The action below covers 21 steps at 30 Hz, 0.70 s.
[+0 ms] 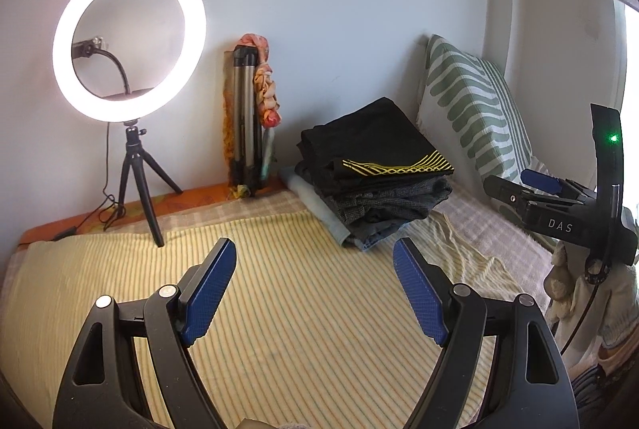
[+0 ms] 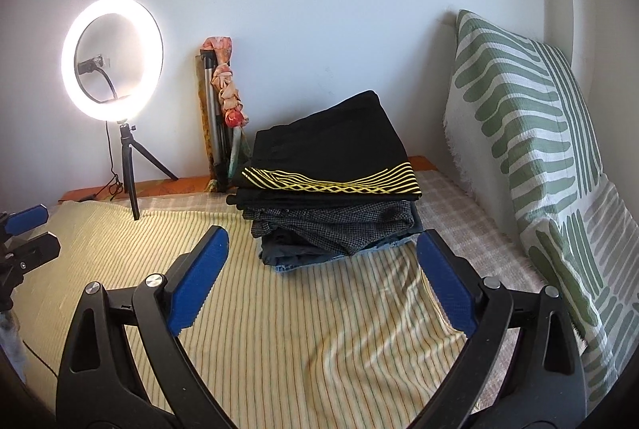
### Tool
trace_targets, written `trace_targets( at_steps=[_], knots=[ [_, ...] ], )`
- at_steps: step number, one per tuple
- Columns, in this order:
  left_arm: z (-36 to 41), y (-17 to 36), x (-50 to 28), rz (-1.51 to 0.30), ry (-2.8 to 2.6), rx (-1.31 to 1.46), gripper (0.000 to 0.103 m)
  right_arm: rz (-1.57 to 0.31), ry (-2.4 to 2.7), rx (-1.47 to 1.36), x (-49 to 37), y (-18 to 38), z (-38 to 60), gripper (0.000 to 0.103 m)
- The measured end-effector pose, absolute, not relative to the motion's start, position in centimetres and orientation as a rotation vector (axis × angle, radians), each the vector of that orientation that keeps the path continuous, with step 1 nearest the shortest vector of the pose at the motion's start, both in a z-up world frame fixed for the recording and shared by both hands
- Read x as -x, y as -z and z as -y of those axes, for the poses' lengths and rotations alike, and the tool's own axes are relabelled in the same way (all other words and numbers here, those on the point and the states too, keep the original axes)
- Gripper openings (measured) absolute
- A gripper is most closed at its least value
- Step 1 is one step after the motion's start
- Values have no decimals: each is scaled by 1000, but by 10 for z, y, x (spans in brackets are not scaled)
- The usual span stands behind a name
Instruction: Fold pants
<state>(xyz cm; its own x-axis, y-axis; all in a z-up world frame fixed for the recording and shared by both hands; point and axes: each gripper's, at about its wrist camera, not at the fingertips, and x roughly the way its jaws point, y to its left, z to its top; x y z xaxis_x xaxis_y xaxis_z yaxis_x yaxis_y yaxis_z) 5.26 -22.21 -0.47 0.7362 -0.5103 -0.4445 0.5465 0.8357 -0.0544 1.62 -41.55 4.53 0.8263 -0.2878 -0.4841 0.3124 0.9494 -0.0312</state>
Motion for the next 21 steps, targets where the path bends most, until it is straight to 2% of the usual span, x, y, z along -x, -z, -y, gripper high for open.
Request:
trace_targets(
  at_steps=[13,15,17,21],
  knots=[
    [215,20,-58,-470,509,-123,82,-518,328,-47,-25,-25,411,97],
    [213,20,-57,-464,509,-117,85,-513,329,-48,-25,-24,411,103],
    [212,18,-53,-451,508,-118,90,-500,333,-45,-25,-24,410,103],
    [209,13,-49,-426,502,-119,92,-504,326,-42,-27,-24,408,103]
  ],
)
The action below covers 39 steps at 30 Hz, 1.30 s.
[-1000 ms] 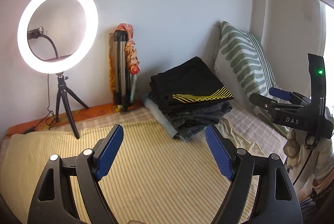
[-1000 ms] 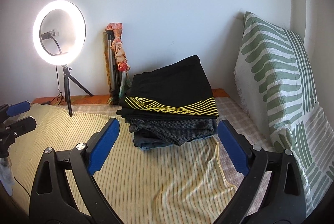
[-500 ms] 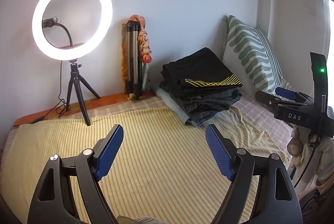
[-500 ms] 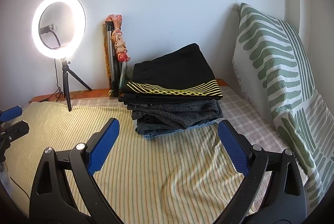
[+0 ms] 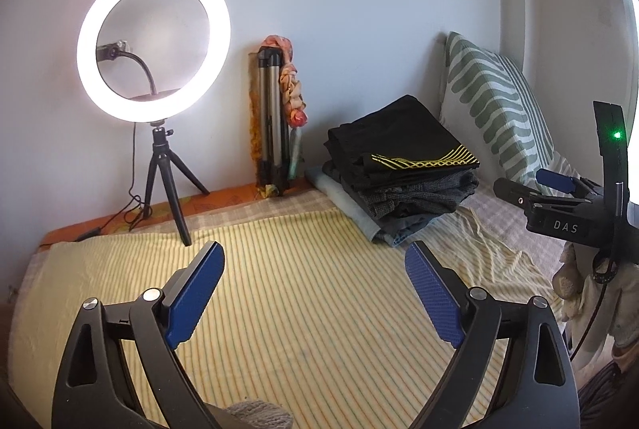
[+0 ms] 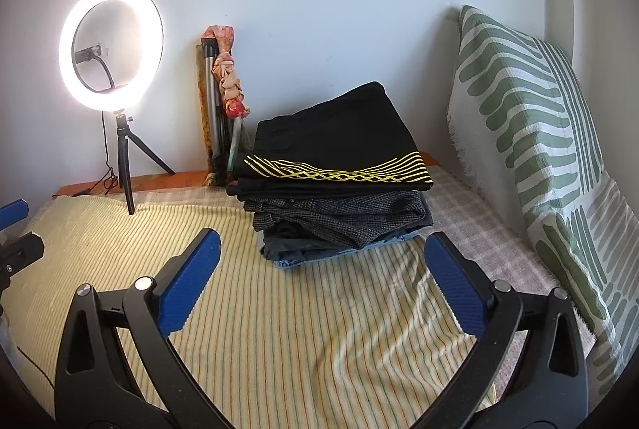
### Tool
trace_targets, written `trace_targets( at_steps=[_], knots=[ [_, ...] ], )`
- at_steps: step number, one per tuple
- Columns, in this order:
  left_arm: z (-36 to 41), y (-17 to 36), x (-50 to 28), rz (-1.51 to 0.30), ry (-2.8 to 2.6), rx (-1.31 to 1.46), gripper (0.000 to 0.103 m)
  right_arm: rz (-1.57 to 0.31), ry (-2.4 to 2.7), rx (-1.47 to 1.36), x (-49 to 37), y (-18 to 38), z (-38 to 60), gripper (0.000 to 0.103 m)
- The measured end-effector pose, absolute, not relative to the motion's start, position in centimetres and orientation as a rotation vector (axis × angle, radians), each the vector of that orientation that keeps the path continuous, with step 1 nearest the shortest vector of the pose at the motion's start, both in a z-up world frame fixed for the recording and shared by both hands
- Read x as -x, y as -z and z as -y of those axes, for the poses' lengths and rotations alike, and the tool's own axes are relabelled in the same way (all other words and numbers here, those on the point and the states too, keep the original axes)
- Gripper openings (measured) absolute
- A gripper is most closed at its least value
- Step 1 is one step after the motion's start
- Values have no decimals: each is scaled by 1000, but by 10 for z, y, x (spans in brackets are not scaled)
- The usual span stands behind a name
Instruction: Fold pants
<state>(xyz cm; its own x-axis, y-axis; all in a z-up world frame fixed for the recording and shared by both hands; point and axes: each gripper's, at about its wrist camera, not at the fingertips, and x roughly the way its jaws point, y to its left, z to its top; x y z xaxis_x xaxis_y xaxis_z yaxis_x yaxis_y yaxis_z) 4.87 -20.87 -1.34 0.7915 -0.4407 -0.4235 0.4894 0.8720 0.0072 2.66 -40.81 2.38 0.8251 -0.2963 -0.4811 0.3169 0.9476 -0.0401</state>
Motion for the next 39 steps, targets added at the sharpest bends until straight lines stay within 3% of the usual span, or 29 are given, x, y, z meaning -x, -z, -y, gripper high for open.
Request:
trace_targets(
  at_steps=[39],
  knots=[
    [208,11,-44,-423,528,-123,92,-514,318,-21,-35,-19,399,103]
  ],
)
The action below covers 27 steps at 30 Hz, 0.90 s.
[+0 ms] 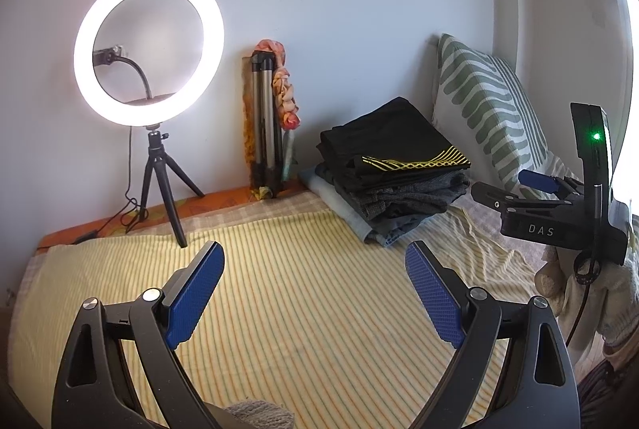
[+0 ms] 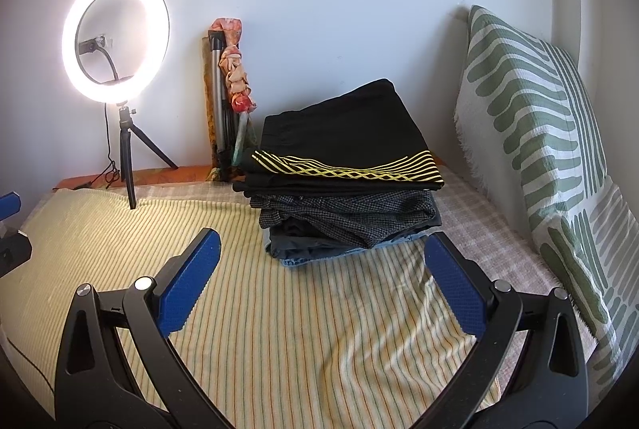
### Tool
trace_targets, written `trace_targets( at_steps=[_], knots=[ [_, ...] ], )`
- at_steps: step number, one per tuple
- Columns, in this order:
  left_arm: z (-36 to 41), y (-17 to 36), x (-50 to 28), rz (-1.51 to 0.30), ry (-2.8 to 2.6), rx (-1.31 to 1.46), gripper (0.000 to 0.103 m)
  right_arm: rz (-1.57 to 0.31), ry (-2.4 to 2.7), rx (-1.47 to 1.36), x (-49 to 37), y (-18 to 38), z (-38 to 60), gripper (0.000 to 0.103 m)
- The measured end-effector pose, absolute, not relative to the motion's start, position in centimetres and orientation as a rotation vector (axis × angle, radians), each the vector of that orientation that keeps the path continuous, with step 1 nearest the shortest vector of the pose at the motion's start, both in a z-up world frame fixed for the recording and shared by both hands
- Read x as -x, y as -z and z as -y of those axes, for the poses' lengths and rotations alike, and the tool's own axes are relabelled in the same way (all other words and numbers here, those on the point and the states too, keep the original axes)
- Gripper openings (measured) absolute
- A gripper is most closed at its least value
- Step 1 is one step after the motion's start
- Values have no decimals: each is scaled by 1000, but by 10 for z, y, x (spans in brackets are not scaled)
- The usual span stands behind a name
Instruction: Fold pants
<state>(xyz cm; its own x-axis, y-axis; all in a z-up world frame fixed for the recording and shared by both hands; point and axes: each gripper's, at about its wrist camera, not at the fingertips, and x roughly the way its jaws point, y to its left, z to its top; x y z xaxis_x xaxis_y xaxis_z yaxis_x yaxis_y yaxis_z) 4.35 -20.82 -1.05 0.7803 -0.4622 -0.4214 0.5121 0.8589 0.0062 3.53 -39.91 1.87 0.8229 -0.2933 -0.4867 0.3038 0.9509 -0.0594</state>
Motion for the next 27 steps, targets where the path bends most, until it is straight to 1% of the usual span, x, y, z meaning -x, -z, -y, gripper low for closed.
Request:
trace_targets(
  at_steps=[27],
  knots=[
    [209,11,-43,-427,532,-135,92,-524,316,-39,-32,-17,401,103]
  ],
)
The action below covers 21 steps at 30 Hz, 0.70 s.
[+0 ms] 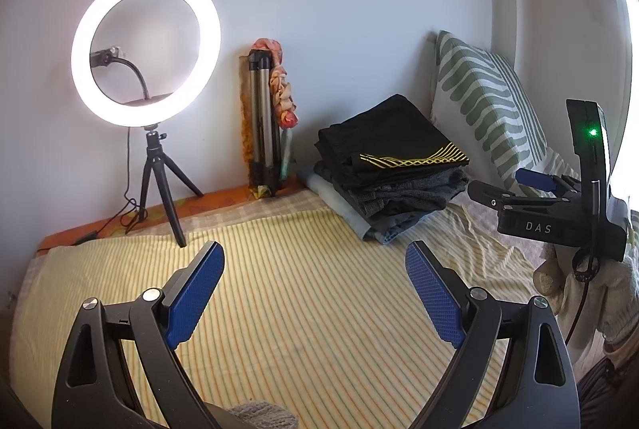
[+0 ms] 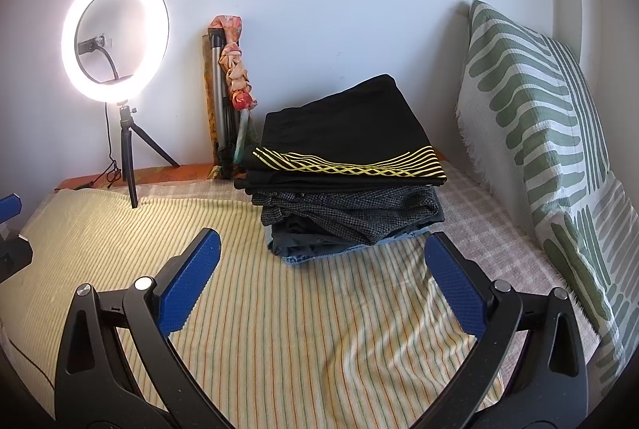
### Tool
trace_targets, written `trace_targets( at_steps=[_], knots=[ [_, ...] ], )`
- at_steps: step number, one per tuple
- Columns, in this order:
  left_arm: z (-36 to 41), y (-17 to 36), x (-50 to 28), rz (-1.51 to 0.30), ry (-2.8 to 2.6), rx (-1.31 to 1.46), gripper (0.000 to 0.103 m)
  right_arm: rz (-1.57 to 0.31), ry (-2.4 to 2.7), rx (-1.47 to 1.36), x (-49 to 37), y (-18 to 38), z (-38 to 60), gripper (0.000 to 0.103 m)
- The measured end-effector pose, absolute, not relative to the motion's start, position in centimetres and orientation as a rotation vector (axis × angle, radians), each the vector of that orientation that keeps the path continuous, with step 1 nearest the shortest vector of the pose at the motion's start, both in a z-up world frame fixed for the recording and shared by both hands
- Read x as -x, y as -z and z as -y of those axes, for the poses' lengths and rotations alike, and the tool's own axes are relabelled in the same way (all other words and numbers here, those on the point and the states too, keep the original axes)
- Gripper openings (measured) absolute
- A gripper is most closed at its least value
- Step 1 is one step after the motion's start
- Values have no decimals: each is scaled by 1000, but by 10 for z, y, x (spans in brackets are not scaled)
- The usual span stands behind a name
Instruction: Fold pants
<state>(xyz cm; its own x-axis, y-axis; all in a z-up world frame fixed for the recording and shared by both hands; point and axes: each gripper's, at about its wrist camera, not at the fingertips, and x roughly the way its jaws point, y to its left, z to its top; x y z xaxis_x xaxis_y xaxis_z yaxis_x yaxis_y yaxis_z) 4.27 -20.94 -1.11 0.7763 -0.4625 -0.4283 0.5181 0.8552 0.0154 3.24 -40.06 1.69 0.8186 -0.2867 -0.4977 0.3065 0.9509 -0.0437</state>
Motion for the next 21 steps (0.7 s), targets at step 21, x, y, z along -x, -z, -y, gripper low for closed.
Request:
trace_targets(
  at_steps=[21],
  knots=[
    [205,11,-41,-425,517,-124,92,-529,316,-39,-34,-15,400,103]
  ],
)
